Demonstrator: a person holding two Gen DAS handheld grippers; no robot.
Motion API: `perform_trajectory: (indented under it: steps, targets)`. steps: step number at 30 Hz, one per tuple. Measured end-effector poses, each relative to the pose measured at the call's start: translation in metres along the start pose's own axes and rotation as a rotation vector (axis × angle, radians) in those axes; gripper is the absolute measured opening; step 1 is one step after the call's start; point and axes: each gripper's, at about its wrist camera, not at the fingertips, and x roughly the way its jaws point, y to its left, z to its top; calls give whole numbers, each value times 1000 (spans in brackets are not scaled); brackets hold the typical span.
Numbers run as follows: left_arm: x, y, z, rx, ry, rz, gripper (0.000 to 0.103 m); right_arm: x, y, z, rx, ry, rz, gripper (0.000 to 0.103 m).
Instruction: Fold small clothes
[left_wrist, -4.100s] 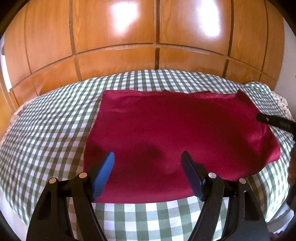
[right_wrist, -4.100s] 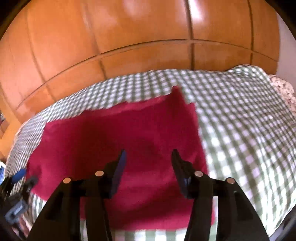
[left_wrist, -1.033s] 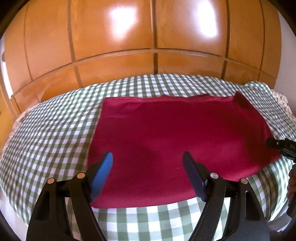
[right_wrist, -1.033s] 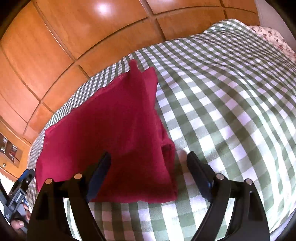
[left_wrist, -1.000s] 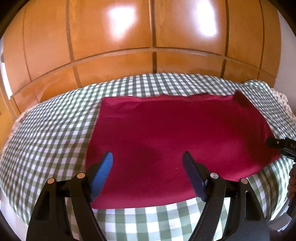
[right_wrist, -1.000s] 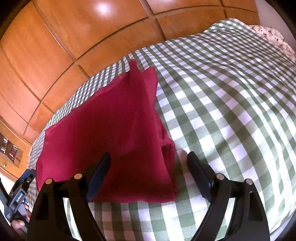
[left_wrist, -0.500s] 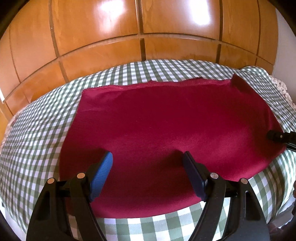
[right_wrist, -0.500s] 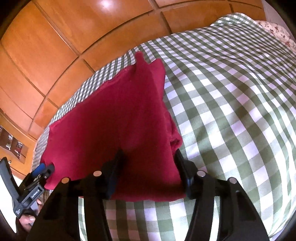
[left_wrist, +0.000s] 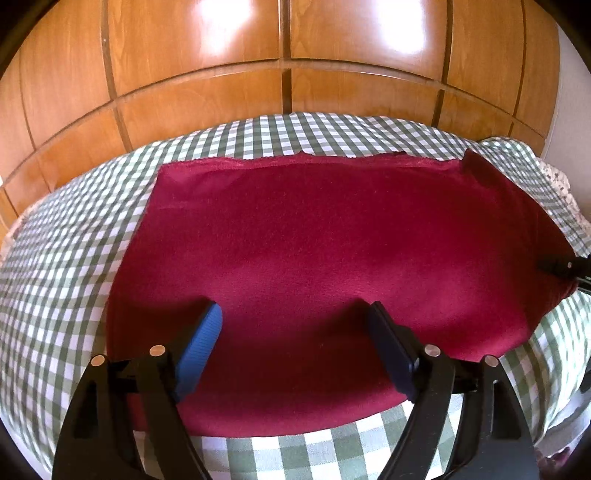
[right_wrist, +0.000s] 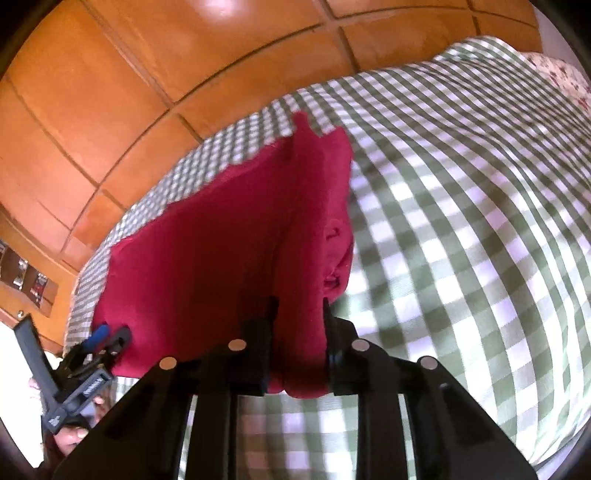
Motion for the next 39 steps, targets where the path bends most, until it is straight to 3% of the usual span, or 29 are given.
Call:
perform_trajectory:
  steps: [6,10,16,21,24,27,33,34,35,36,37,39]
  targets:
    - [-12,27,6,-131,12,-187,80,-5,46,9,-84,-19,66,16]
    - [-19,49,11,-220,10,-317,74,3,77,11,-116,-17,118,14]
    - [-35,83,13,-329,-29,-455,74,14,137,3,-238,3,228,12]
    - [-38,103,19,-422,-44,-589,75,38,173,-16,-335,50,250,12]
    - [-27,98,29,-441,-18,-662,84,50,176,-27,-356,78,247,12]
    - [-6,86,46,-452,39,-717,89,55,180,-33,-390,83,231,12]
    - [27,56,85,-383,123,-694,89,65,195,-45,-520,68,178,12]
    - [28,52,88,-366,126,-683,82,67,197,-47,-537,65,169,12]
    - [29,47,92,-339,127,-667,64,68,199,-48,-549,62,167,12]
    - [29,42,96,-311,129,-643,53,69,198,-49,-560,55,167,12]
    - [29,37,98,-282,126,-600,28,69,197,-49,-558,50,170,13]
    - [26,34,98,-237,93,-542,20,63,188,-44,-533,54,215,15]
